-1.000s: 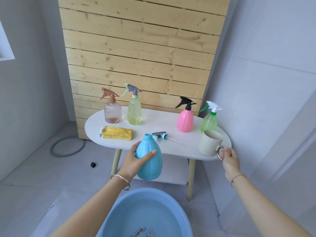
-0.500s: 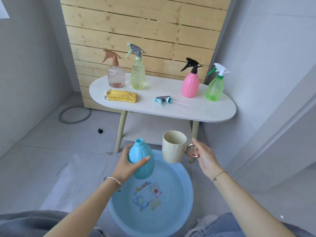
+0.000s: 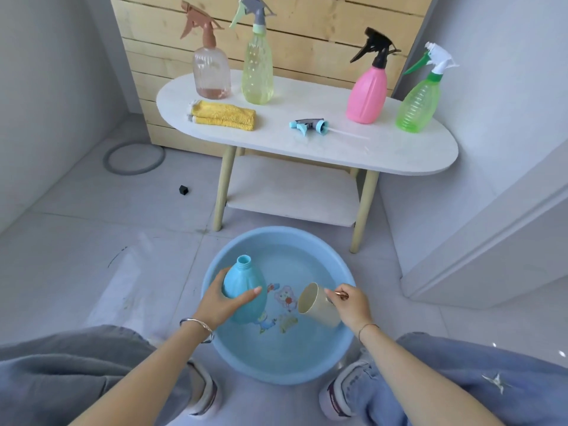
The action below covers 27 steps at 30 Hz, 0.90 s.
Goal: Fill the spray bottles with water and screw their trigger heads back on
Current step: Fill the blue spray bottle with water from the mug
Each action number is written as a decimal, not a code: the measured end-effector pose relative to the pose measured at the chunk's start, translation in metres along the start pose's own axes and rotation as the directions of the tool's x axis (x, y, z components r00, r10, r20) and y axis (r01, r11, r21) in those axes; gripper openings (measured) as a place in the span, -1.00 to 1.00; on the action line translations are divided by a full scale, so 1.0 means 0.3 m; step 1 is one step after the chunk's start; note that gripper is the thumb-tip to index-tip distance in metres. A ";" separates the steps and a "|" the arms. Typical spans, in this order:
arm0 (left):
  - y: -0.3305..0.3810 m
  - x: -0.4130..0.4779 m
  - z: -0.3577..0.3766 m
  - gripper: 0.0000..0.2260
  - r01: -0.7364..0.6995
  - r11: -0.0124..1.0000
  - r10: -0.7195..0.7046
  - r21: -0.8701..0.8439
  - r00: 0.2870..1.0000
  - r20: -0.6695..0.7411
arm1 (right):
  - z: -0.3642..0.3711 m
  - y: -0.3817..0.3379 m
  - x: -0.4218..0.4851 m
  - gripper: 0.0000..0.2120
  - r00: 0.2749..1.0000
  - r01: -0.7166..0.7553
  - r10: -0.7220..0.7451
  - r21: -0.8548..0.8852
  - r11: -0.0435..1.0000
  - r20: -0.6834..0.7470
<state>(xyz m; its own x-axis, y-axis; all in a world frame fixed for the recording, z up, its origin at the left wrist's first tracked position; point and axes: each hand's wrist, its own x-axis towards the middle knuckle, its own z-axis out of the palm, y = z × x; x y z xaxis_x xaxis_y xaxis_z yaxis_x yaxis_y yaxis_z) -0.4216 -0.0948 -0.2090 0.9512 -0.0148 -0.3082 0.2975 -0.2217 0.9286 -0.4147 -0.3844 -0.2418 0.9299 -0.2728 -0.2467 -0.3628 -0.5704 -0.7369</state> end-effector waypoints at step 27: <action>-0.051 0.032 0.009 -0.28 0.041 0.998 -0.043 -0.038 0.996 -0.073 | 0.166 0.053 -0.045 -0.62 0.979 -0.017 0.022 -0.023 1.000 0.205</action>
<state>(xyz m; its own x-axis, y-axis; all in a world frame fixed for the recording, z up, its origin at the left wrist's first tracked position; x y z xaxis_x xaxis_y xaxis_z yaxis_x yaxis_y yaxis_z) -0.4172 -0.0943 -0.2268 0.9408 0.0662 -0.3323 0.3388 -0.1847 0.9225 -0.4302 -0.3512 -0.2816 0.9145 -0.1205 -0.3863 -0.3801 -0.5836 -0.7176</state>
